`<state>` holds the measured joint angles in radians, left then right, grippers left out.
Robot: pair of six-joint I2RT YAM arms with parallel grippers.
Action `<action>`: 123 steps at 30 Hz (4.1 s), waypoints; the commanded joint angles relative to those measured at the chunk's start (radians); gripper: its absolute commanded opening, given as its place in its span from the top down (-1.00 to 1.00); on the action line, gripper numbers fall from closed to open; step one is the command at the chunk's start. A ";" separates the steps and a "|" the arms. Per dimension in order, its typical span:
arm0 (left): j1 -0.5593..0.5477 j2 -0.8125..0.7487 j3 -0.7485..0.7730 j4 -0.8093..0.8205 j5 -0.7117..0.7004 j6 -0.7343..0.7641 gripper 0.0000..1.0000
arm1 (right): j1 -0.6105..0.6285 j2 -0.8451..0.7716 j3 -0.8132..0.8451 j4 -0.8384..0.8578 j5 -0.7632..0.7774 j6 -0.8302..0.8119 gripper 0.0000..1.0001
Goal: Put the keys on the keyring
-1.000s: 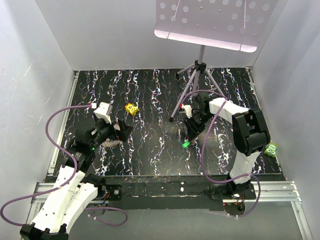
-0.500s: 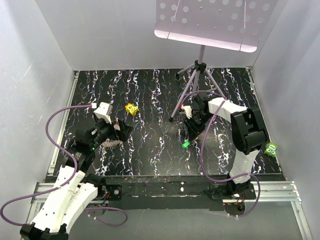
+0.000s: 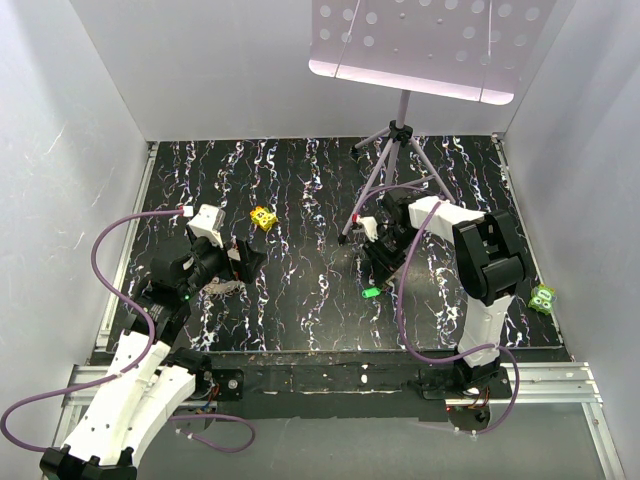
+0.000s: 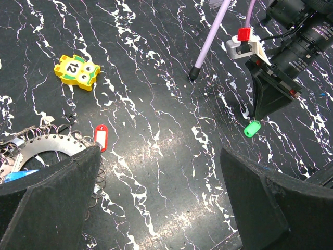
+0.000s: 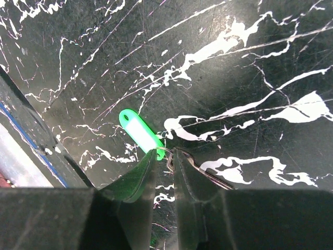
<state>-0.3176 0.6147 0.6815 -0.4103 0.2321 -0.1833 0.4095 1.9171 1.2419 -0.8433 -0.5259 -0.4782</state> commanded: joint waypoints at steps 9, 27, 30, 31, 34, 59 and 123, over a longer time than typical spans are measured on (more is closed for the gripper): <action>-0.005 0.002 0.030 0.008 0.001 0.008 -0.99 | 0.008 -0.036 0.036 -0.028 -0.006 -0.019 0.24; -0.005 0.008 0.029 0.010 0.009 0.007 -0.99 | -0.008 -0.211 0.025 -0.131 -0.213 -0.562 -0.09; -0.003 0.010 0.027 0.008 0.004 0.008 -0.99 | -0.006 -0.228 -0.007 -0.207 -0.237 -0.874 -0.58; -0.005 0.010 0.026 0.008 0.003 0.008 -0.99 | -0.003 -0.193 0.016 -0.227 -0.214 -0.895 -0.60; -0.003 0.011 0.027 0.008 0.003 0.008 -0.99 | -0.001 -0.115 0.074 -0.249 -0.152 -0.901 -0.56; -0.003 0.010 0.029 0.008 0.007 0.010 -0.99 | 0.075 0.019 0.070 -0.184 -0.006 -0.907 -0.06; -0.005 -0.009 0.012 0.065 0.192 0.007 -0.99 | 0.049 -0.312 -0.068 -0.200 -0.169 -0.712 0.97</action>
<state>-0.3176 0.6300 0.6819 -0.4088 0.2691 -0.1825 0.4618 1.7195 1.1973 -1.0237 -0.5850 -1.2682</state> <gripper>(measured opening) 0.992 0.023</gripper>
